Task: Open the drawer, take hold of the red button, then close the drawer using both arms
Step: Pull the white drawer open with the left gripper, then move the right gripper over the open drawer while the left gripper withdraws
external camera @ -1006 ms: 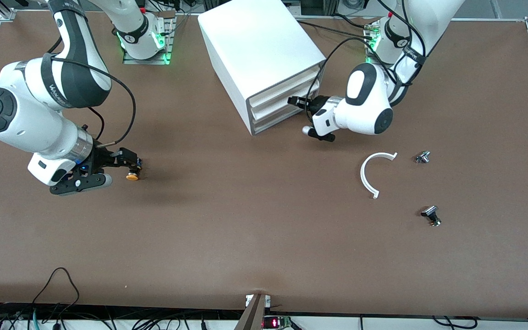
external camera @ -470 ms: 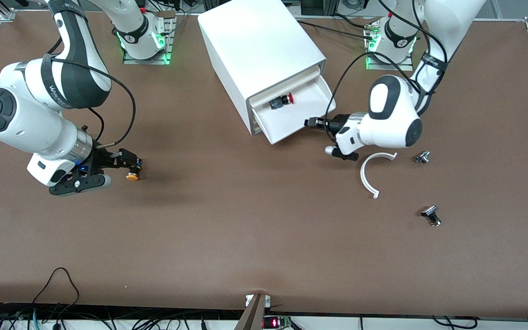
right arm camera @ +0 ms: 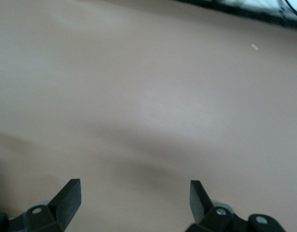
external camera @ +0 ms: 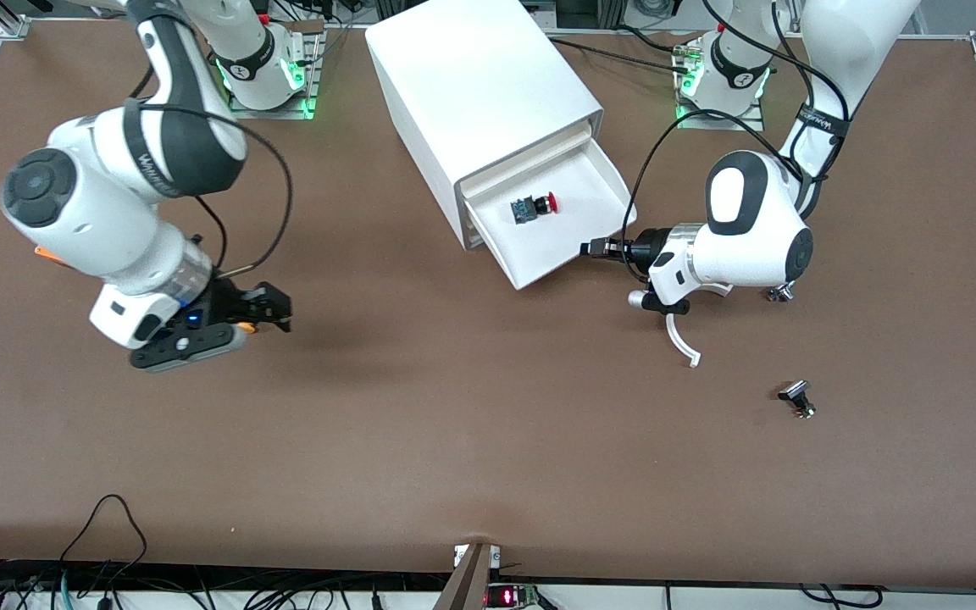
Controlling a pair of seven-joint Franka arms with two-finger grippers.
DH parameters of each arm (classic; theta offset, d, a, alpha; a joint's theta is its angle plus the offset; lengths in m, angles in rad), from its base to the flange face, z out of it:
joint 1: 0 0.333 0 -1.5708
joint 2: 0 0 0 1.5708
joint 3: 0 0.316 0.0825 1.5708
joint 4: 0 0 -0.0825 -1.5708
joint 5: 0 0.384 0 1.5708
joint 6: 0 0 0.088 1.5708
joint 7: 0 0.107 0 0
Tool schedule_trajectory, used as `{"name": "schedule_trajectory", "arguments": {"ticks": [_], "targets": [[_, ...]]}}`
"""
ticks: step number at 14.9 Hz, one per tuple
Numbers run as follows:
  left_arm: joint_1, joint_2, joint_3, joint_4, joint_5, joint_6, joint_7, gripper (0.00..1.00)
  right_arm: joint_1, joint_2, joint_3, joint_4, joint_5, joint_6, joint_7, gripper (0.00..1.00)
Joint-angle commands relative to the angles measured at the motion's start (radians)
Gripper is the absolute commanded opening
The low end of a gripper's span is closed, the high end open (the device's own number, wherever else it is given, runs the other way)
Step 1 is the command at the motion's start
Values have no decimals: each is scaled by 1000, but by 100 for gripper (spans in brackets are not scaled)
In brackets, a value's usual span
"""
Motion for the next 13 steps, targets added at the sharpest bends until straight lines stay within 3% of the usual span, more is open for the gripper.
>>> {"name": "schedule_trajectory", "arguments": {"ticks": [1, 4, 7, 10, 13], "targets": [[9, -4, -1, 19, 17, -1, 5, 100, 96, 79, -6, 126, 22, -4, -9, 100], [42, -22, 1, 54, 38, 5, 11, 100, 179, 122, 29, 178, 15, -4, -15, 100], [119, -74, 19, 106, 231, 2, 11, 100, 237, 153, 47, 218, 6, -7, -26, 100], [150, -156, 105, 157, 262, -7, 11, 100, 289, 157, 47, 218, 5, -17, -162, 100], [148, -265, 200, 169, 328, -122, 12, 100, 351, 159, 50, 215, 8, -25, -280, 100]]}}
